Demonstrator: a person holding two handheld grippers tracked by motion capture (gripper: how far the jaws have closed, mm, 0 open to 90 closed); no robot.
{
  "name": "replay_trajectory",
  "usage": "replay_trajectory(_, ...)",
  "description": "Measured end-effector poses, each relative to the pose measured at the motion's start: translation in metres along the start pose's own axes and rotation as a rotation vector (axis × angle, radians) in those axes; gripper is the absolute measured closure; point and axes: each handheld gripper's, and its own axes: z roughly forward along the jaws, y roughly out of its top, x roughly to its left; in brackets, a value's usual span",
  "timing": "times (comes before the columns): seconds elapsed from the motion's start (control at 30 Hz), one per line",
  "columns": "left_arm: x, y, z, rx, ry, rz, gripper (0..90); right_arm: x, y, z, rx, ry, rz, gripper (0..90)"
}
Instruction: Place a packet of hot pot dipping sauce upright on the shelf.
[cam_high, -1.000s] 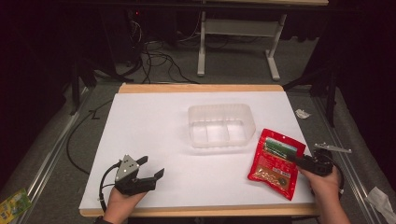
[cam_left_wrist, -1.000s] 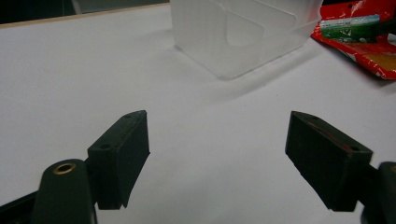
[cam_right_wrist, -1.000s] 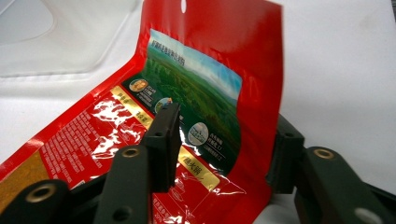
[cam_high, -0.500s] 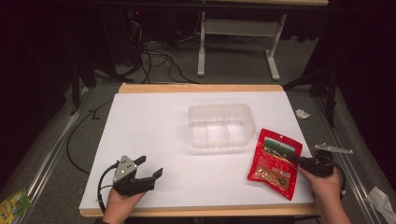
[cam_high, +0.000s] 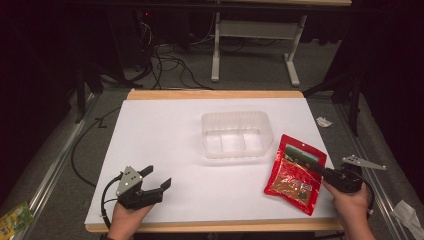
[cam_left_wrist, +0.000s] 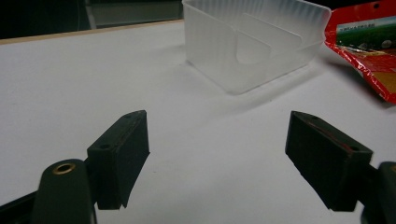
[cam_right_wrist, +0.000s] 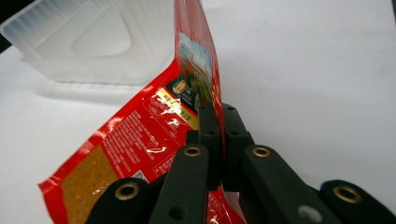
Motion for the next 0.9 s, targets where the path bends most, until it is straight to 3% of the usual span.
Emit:
replay_trajectory(0.33,0.000,0.000,0.000,-0.002,0.003,0.001,22.3,0.031,0.010,-0.029,-0.128,0.033,-0.054,90.0)
replay_trajectory(0.53,0.000,0.000,0.000,-0.001,-0.001,0.001,22.3,0.044,0.017,-0.036,-0.170,0.064,-0.078,90.0)
replay_trajectory(0.9,-0.001,0.000,0.001,0.000,-0.003,0.002,22.3,0.081,0.028,-0.046,-0.251,0.165,-0.184,90.0)
